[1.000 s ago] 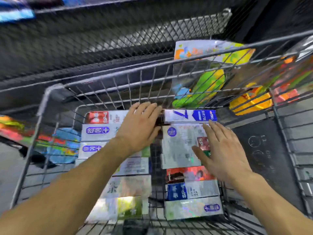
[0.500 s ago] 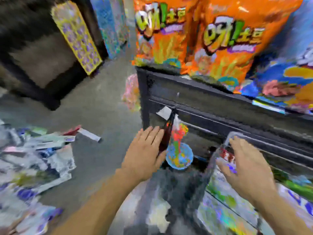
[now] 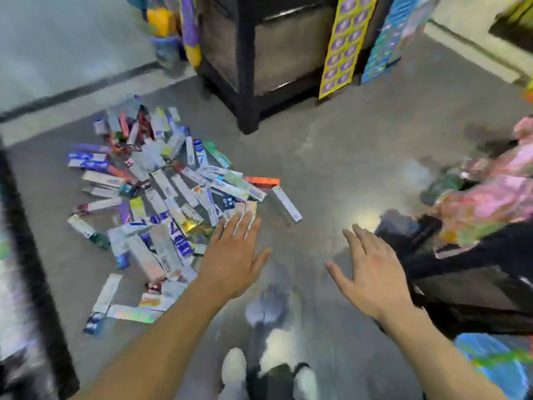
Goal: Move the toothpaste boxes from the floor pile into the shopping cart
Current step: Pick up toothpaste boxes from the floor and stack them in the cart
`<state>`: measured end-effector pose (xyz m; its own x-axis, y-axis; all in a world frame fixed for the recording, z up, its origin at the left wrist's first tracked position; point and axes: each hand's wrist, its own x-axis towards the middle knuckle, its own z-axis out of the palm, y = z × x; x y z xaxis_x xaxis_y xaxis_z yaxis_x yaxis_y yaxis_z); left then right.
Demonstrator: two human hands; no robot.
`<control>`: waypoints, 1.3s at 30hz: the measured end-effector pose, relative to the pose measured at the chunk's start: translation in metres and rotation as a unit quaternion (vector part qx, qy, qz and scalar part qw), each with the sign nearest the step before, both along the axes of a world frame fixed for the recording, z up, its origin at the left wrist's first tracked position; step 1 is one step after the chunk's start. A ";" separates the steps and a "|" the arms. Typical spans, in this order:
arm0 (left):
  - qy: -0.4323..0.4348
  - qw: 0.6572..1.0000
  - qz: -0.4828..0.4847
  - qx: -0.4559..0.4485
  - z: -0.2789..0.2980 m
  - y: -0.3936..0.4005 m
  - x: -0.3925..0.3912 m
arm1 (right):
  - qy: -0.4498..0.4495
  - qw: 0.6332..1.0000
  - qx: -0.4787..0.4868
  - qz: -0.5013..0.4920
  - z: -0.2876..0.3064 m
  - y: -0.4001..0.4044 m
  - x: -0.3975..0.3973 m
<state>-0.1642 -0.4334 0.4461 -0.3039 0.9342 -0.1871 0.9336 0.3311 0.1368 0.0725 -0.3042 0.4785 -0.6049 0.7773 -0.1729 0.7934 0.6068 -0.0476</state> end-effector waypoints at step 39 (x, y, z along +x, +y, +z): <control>-0.028 0.946 0.292 0.140 -0.583 -0.192 -0.169 | 0.009 0.911 -0.204 0.359 -0.608 -0.081 -0.315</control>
